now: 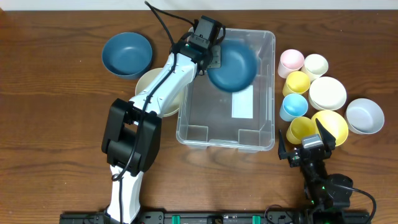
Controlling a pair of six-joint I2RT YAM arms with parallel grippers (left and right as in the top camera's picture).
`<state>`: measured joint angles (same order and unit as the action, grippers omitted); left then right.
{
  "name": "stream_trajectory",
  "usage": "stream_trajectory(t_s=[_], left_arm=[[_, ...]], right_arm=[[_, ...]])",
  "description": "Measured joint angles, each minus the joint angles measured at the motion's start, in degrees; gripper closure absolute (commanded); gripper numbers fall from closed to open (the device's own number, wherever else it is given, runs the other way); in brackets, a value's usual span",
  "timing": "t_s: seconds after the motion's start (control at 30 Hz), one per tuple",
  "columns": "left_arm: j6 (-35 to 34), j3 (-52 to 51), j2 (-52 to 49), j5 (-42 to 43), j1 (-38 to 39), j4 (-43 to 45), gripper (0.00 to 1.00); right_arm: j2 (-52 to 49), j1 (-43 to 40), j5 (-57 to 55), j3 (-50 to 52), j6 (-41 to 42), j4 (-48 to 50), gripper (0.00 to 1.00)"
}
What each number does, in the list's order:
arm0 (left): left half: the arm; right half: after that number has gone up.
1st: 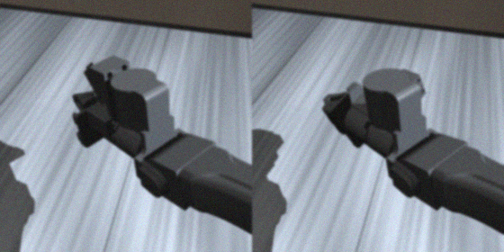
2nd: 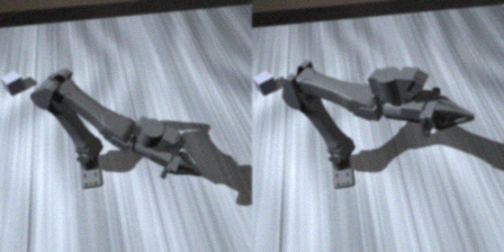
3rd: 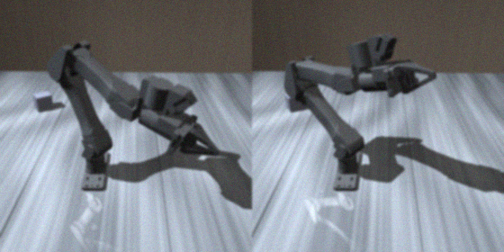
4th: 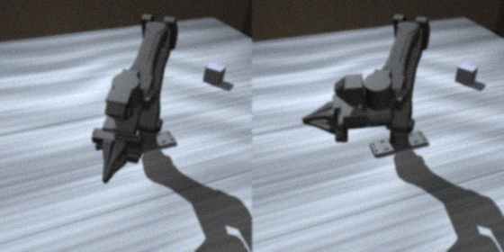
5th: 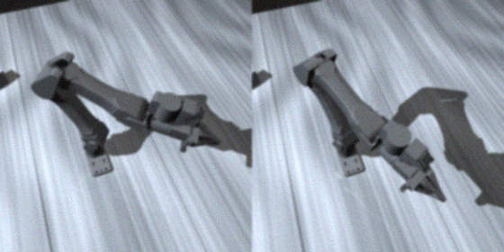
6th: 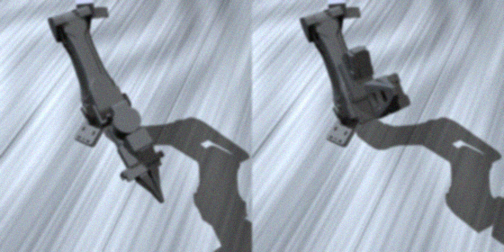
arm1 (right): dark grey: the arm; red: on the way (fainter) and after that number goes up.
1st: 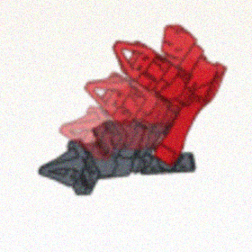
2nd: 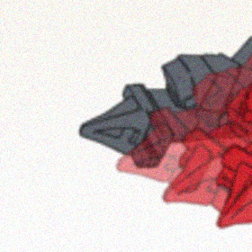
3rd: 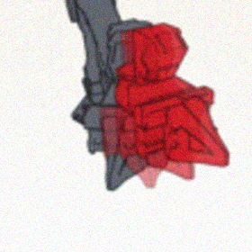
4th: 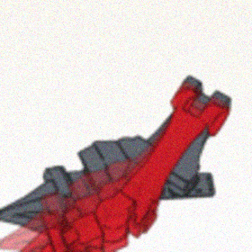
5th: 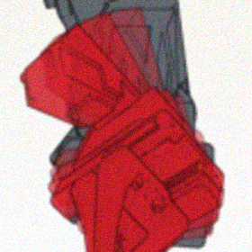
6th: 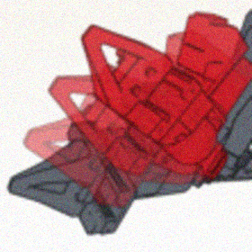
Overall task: Pack container
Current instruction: 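Lift the teal bowl with the left gripper and place it in the bin, then move the left gripper to the cream bowl and grasp its rim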
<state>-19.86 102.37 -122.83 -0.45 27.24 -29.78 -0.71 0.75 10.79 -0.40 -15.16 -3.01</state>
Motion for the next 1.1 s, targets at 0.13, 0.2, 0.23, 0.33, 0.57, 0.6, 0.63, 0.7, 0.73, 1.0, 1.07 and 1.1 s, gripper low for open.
stream_trajectory(t_s=[0.13,0.2,0.23,0.33,0.57,0.6,0.63,0.7,0.73,1.0,1.07,1.1], left_arm=[[-0.04,0.00,0.00,-0.02,0.00,0.11,0.67],[-0.07,0.00,0.00,-0.02,0.00,0.20,0.67],[-0.07,0.00,0.00,-0.02,0.00,0.22,0.67],[-0.04,0.02,0.00,-0.02,0.00,0.22,0.67],[0.39,0.04,5.62,-2.36,-0.15,-6.47,0.63],[0.50,0.04,8.07,-3.23,-0.39,-8.90,0.61],[0.44,0.07,10.51,-3.91,-0.81,-11.54,0.59],[0.15,0.24,14.91,-4.81,-2.16,-16.11,0.58],[-0.20,0.70,17.55,-5.20,-3.61,-18.93,0.57],[-2.32,1.99,25.79,-2.12,-21.18,-33.68,0.47],[-1.20,0.22,25.44,1.66,-24.52,-33.90,0.43],[-0.79,-1.01,25.40,3.30,-25.59,-33.62,0.41]], right_arm=[[0.00,0.00,-0.02,-0.02,0.02,0.00,0.01],[0.00,0.00,-0.02,-0.02,0.00,0.00,0.01],[0.00,0.00,0.00,-0.02,0.00,0.02,0.01],[0.00,0.00,0.00,-0.02,0.00,0.00,0.01],[0.00,0.00,-0.02,-0.02,0.02,0.02,0.01],[0.00,0.00,0.00,0.00,0.00,0.02,0.01],[0.00,0.00,0.00,-0.02,0.00,0.02,0.01],[0.00,0.00,-0.02,-0.02,0.00,0.02,0.01],[0.00,0.00,-0.02,-0.02,0.00,0.02,0.01],[0.00,0.00,0.00,-0.02,0.02,0.00,0.01],[0.00,0.00,-0.02,-0.02,0.02,0.00,0.01],[0.00,0.00,0.00,-0.02,0.00,0.00,0.01]])
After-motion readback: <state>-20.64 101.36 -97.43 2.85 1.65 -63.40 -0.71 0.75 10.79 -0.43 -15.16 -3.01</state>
